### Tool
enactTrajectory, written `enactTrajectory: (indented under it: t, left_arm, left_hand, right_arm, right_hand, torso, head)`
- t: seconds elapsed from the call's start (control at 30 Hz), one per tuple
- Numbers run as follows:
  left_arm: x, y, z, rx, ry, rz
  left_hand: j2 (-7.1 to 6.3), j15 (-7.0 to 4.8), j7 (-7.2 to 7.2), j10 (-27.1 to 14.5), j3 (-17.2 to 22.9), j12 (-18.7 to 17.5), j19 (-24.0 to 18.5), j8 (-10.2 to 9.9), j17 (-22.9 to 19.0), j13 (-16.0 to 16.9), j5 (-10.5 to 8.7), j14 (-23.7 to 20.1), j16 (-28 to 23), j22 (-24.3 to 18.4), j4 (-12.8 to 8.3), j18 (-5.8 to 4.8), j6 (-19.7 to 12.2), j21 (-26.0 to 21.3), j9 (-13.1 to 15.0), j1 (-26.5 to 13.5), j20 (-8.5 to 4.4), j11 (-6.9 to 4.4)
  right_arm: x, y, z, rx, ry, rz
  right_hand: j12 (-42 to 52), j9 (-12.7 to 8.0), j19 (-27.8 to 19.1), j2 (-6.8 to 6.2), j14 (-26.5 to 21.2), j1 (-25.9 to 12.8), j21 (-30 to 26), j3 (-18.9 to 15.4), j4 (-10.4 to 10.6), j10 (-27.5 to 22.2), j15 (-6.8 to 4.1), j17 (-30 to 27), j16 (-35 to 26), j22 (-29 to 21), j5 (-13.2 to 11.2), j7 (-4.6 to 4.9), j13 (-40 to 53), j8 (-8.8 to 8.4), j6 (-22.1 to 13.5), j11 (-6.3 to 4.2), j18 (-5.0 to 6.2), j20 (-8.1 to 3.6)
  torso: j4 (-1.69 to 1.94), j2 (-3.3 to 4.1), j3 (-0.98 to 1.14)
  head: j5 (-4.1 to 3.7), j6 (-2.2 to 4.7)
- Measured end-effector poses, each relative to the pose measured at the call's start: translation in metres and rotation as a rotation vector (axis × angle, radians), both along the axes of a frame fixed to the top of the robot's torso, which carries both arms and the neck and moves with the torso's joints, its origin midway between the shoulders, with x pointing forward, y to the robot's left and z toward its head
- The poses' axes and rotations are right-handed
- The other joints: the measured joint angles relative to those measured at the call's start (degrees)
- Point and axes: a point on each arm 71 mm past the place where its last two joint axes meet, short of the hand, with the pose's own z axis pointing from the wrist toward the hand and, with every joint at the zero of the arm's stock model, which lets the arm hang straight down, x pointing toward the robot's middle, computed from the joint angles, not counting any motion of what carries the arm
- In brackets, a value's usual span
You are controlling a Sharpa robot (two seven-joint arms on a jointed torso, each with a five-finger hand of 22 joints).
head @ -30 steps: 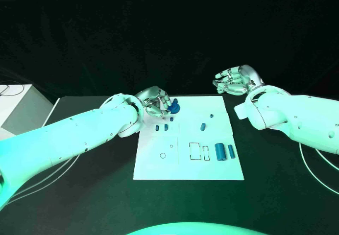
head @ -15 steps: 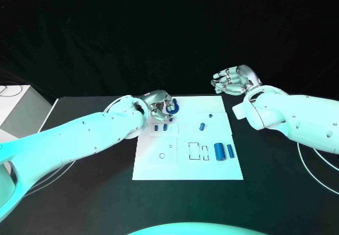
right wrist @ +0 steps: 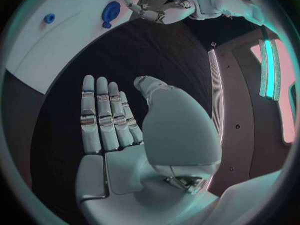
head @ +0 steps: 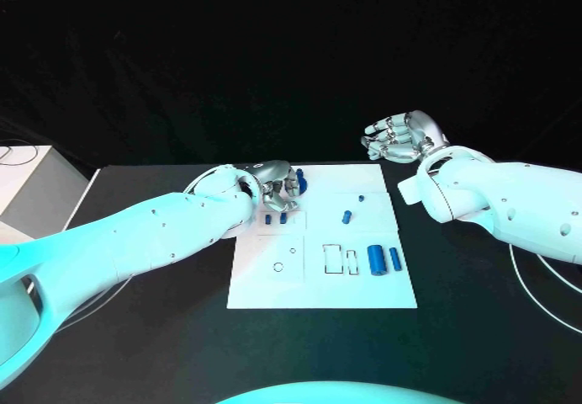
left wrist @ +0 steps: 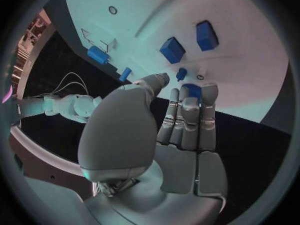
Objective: Assemble the parts on the task board
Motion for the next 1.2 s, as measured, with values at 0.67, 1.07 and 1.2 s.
enactTrajectory:
  t: [0.67,1.07,1.2]
  left_arm:
    - [0.006,-0.001,-0.008,0.049,0.036,0.033]
    - [0.007,-0.005,-0.011,0.052,0.046,0.028]
    - [0.007,-0.006,-0.011,0.052,0.047,0.029]
  left_hand:
    - [0.07,-0.19,-0.19,1.1,0.2,-0.7,0.5,-0.5,-0.1,-0.6,0.0,0.2,0.7,1.0,-0.2,0.0,0.3,0.9,-0.5,0.1,-0.12,-0.14]
    - [0.32,-0.4,-0.19,2.0,0.7,-0.9,1.0,-1.0,0.4,-1.0,0.0,0.8,1.4,1.9,-0.4,0.0,0.3,1.7,-0.9,0.3,-0.21,-0.24]
    - [0.61,-0.4,-0.4,2.5,1.1,-1.2,1.0,-1.0,0.3,-1.1,0.0,0.8,1.6,1.9,-0.5,0.0,0.5,1.8,-1.0,0.6,-0.21,-0.33]
  right_arm:
    - [-0.001,0.002,0.0,0.002,0.0,0.005]
    - [-0.001,0.004,0.001,0.002,-0.001,0.009]
    - [-0.001,0.004,0.001,0.002,-0.002,0.01]
  right_hand:
    - [0.0,0.0,0.0,0.0,0.0,0.0,0.0,0.2,-0.2,0.0,0.0,0.0,0.0,-0.1,0.0,-0.01,-0.1,0.0,0.0,0.0,0.0,0.0]
    - [0.0,0.0,0.0,0.0,0.0,0.0,0.0,0.3,0.0,-0.2,0.0,-0.1,0.0,-0.2,0.2,-0.01,-0.1,-0.23,0.0,0.22,0.0,0.0]
    - [0.0,0.0,0.0,0.0,0.0,0.0,0.0,0.3,0.0,-0.2,0.0,-0.1,0.0,-0.2,0.2,-0.01,-0.1,-0.23,0.0,0.22,0.0,0.0]
  torso:
    - [0.07,-0.03,-0.03]
    - [0.12,-0.04,-0.03]
    - [0.11,-0.05,-0.01]
  head:
    - [-0.17,-0.14]
    - [-0.35,-0.35]
    - [-0.35,-0.36]
